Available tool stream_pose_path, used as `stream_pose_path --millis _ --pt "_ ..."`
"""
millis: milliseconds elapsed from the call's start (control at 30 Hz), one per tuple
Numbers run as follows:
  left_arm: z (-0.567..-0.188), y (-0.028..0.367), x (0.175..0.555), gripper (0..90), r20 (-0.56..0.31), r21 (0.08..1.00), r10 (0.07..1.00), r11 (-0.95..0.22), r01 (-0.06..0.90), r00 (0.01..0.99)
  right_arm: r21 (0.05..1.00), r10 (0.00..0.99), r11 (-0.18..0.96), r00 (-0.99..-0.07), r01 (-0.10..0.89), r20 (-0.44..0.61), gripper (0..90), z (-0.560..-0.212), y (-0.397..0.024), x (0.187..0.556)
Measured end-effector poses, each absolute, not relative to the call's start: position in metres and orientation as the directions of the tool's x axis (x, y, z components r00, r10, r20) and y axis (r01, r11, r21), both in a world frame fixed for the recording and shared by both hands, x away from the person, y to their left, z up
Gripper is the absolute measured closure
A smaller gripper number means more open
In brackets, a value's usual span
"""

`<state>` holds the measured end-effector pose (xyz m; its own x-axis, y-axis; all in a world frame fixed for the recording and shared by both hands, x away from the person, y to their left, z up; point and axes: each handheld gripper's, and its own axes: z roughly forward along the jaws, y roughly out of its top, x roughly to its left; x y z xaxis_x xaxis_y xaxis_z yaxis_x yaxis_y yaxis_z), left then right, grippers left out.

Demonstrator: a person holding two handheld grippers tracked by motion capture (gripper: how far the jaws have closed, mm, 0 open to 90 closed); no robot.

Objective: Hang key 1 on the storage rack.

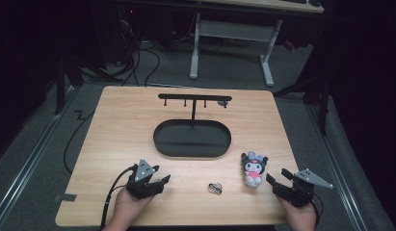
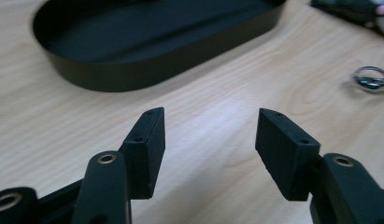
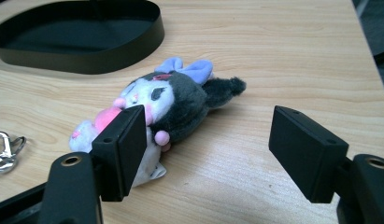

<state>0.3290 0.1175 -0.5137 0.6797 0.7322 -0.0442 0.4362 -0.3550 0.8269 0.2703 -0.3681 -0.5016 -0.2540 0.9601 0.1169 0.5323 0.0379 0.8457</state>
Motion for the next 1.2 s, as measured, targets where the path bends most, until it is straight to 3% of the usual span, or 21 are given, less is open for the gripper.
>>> stream_pose_path --millis 633,800,833,867,900,967,1000,1033,1200 --pt "-0.521 0.115 0.335 40.7 -0.037 0.812 0.726 -0.379 0.445 0.687 0.825 0.961 0.082 -0.264 0.559 0.083 33.9 -0.508 -0.368 0.271" --pt "-0.521 0.117 0.334 40.4 -0.038 0.813 0.728 -0.376 0.445 0.685 0.825 0.966 0.085 -0.25 0.559 0.07 40.1 -0.509 -0.37 0.274" --pt "-0.521 0.119 0.333 40.3 -0.038 0.813 0.73 -0.374 0.446 0.682 0.823 0.966 0.092 -0.252 0.56 0.063 54.4 -0.508 -0.371 0.276" --pt "-0.521 0.119 0.333 40.2 -0.038 0.813 0.73 -0.374 0.446 0.682 0.823 0.966 0.092 -0.252 0.56 0.063 54.4 -0.508 -0.371 0.276" --pt "-0.521 0.123 0.332 40.2 -0.039 0.813 0.735 -0.37 0.449 0.677 0.817 0.966 0.099 -0.251 0.568 0.057 67.0 -0.508 -0.372 0.28" --pt "-0.521 0.126 0.331 40.2 -0.038 0.813 0.74 -0.367 0.451 0.672 0.809 0.968 0.11 -0.248 0.577 0.045 78.2 -0.508 -0.373 0.285" --pt "-0.521 0.127 0.33 40.2 -0.04 0.815 0.744 -0.362 0.452 0.667 0.809 0.968 0.11 -0.248 0.577 0.045 78.2 -0.508 -0.373 0.285" --pt "-0.521 0.133 0.327 40.2 -0.037 0.815 0.751 -0.359 0.455 0.659 0.8 0.968 0.124 -0.25 0.587 0.034 84.6 -0.509 -0.373 0.291" --pt "-0.52 0.145 0.322 40.2 -0.033 0.818 0.768 -0.347 0.459 0.64 0.779 0.964 0.159 -0.267 0.607 0.011 89.1 -0.515 -0.374 0.305"
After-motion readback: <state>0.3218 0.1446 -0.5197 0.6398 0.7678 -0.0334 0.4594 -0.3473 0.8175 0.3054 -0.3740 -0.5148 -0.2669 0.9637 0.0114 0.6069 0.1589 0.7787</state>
